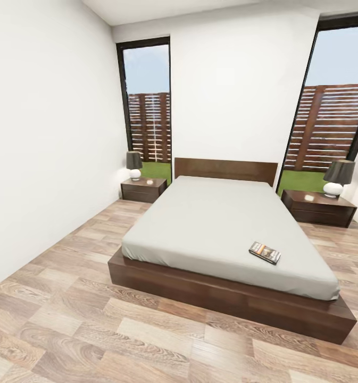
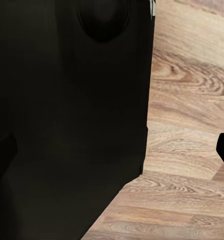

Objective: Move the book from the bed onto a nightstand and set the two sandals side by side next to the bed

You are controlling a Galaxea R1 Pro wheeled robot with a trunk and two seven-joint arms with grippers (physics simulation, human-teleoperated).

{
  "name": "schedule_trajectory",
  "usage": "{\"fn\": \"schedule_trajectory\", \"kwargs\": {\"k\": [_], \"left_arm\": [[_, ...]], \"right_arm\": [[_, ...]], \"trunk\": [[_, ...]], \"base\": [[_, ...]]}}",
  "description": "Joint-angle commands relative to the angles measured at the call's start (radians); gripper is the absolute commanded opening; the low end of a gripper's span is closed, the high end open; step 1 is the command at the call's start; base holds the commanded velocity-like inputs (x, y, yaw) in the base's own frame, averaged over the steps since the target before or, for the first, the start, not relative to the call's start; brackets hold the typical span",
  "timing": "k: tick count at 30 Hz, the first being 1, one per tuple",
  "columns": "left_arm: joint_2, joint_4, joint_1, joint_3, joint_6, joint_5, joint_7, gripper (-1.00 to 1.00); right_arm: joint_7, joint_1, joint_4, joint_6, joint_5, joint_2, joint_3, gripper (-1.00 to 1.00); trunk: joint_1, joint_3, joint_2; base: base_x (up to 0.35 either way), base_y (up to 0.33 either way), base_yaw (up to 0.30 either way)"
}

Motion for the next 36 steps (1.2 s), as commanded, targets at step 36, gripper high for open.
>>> {"fn": "schedule_trajectory", "kwargs": {"k": [36], "left_arm": [[0.006, -0.11, -0.007, 0.005, 0.045, 0.003, 0.0, 1.0]], "right_arm": [[0.177, -0.003, -0.089, -0.138, -0.06, -0.098, -0.029, 1.0]], "trunk": [[0.0, -0.001, 0.0]], "base": [[0.0, 0.0, 0.0]]}}
